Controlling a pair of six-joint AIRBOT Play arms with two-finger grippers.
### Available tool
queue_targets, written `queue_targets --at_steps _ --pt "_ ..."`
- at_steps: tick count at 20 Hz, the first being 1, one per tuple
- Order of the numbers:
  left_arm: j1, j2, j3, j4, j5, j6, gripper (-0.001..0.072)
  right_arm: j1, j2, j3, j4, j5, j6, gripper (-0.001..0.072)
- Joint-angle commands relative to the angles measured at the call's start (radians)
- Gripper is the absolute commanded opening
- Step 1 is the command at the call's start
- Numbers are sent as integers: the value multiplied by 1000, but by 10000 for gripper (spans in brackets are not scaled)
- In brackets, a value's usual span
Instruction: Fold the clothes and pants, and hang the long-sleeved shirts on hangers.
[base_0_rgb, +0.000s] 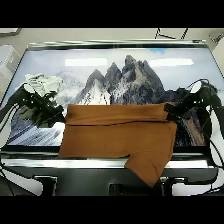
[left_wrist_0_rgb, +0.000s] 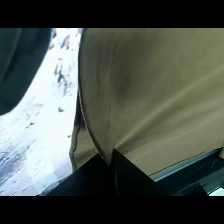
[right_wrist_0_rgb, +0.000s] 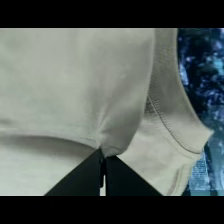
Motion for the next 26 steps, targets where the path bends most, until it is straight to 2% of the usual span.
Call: queue_targets --at_steps 1,2,3,4,6,7,9,11,14,16,18,19,26 --pt "0 -1 -37 22 31 -3 47 1 -2 -5 -4 6 13 36" --pt "0 0 -34 22 32 -3 184 0 0 -3 6 8 13 144" --pt "6 4 -17 22 23 -3 419 -8 1 8 20 35 2 325" --pt "16 17 5 23 11 -3 459 -28 4 26 42 80 -22 423" --pt "53 72 44 23 -2 -3 459 -100 28 63 68 197 -59 516" --pt "75 114 42 24 -11 -3 459 -147 51 63 57 240 -58 539" --pt "107 197 -14 45 -28 3 445 -220 105 34 11 281 -58 544" --pt "126 294 -184 61 -8 39 440 -259 175 -56 -38 267 -60 544" --pt "158 439 -547 72 109 125 440 -261 257 -196 -61 230 -79 544" --pt "197 502 -703 71 170 156 440 -261 282 -241 -60 228 -81 544" --pt "223 522 -785 66 200 182 425 -261 285 -243 -60 237 -82 543" --pt "225 520 -810 51 213 193 363 -261 285 -243 -55 238 -82 543" --pt "224 505 -873 -9 261 206 367 -261 286 -243 -34 261 -83 542"
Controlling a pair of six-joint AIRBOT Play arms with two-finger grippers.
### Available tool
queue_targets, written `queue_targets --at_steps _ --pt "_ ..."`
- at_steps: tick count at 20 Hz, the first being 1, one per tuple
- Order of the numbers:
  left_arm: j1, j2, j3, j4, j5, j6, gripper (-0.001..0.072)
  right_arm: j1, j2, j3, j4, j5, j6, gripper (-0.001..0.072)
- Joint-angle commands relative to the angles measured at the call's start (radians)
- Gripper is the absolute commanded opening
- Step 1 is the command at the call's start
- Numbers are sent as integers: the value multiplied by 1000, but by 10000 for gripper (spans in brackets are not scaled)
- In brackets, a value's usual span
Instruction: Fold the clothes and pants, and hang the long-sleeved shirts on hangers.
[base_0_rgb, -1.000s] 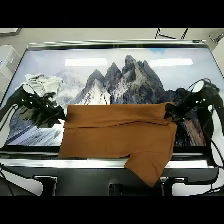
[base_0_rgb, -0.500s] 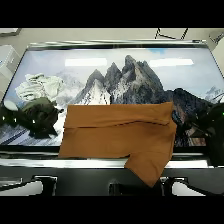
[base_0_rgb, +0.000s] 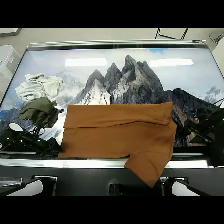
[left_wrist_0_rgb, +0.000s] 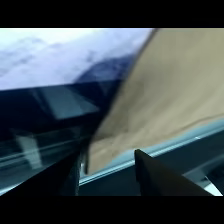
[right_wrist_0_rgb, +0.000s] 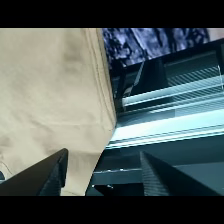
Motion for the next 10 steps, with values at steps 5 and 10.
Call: queue_targets --at_steps 5,10 --pt "3 -11 -82 -24 50 5 132 0 6 -11 5 21 -5 534" --pt "3 -10 -81 -56 100 -7 27 0 109 -274 37 -68 -27 575"
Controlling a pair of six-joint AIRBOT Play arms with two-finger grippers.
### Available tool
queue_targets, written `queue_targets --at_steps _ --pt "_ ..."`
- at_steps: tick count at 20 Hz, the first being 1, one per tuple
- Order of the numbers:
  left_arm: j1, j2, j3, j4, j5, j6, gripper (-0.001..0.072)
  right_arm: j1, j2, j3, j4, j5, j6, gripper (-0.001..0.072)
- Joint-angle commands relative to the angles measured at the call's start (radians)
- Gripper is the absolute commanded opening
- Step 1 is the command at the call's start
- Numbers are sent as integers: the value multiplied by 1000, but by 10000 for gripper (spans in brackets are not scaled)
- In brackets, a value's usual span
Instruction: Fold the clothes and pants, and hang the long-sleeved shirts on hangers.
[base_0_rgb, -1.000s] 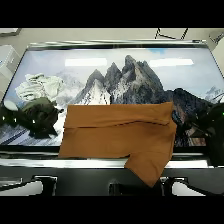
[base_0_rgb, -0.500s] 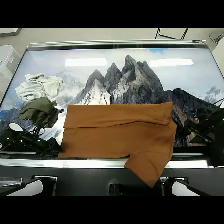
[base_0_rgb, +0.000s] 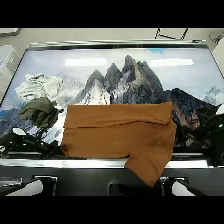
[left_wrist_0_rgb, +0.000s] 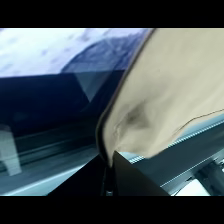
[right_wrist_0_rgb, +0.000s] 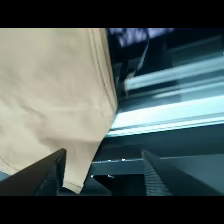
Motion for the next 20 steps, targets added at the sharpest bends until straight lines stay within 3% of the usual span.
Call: queue_targets --at_steps 1,5,12,14,15,16,17,20 --pt "1 0 -4 -15 50 -7 27 0 72 -201 59 -82 -33 608" --pt "1 2 -4 -15 45 -5 27 0 84 -380 123 -145 -68 613" --pt "2 2 -4 -15 38 -4 27 0 84 -483 197 -265 -71 598" --pt "2 2 -4 -15 38 -4 27 0 84 -505 224 -296 -58 410" --pt "2 2 -4 -15 38 -4 27 0 84 -510 231 -302 -56 271" --pt "2 2 -4 -15 38 -4 27 0 84 -509 235 -296 -56 84" --pt "2 4 -3 -15 38 -4 27 0 87 -507 238 -278 -64 31" --pt "3 42 30 -15 19 -3 27 0 117 -439 227 -214 -105 29"
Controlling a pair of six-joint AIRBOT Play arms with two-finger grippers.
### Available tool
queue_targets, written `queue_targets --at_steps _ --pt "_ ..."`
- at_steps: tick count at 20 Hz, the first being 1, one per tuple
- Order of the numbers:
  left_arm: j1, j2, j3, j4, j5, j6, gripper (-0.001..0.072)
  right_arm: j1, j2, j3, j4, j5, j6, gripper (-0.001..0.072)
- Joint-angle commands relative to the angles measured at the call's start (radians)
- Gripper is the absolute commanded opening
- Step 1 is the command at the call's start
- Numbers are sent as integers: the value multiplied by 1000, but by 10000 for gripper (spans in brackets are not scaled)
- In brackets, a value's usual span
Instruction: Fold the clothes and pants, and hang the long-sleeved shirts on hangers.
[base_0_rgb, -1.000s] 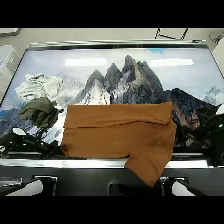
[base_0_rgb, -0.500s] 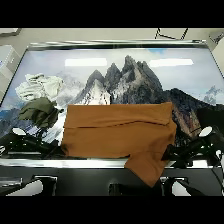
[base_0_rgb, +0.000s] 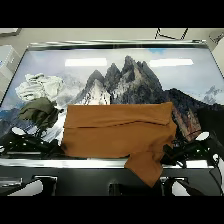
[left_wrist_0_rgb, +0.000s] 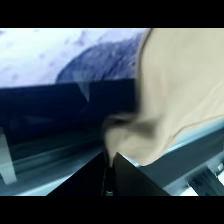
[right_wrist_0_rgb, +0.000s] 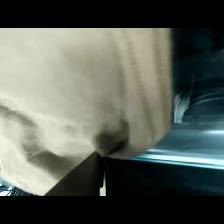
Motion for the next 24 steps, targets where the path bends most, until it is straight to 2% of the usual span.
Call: queue_targets --at_steps 1,4,8,13,18,21,24 --pt "1 39 55 -1 -33 0 27 0 35 95 4 54 -24 28" --pt "0 54 173 -42 -105 -4 27 1 41 289 18 79 29 26" --pt "-9 25 303 -223 -28 -6 27 1 -30 499 96 64 32 26" --pt "-116 -216 587 -229 17 -86 27 2 -248 708 243 -59 38 27" --pt "-187 -487 905 -229 10 -208 27 90 -487 896 260 -204 51 29" --pt "-200 -566 951 -228 10 -246 28 134 -592 953 266 -268 58 30" --pt "-195 -603 951 -225 -24 -248 31 143 -628 954 265 -269 45 30"
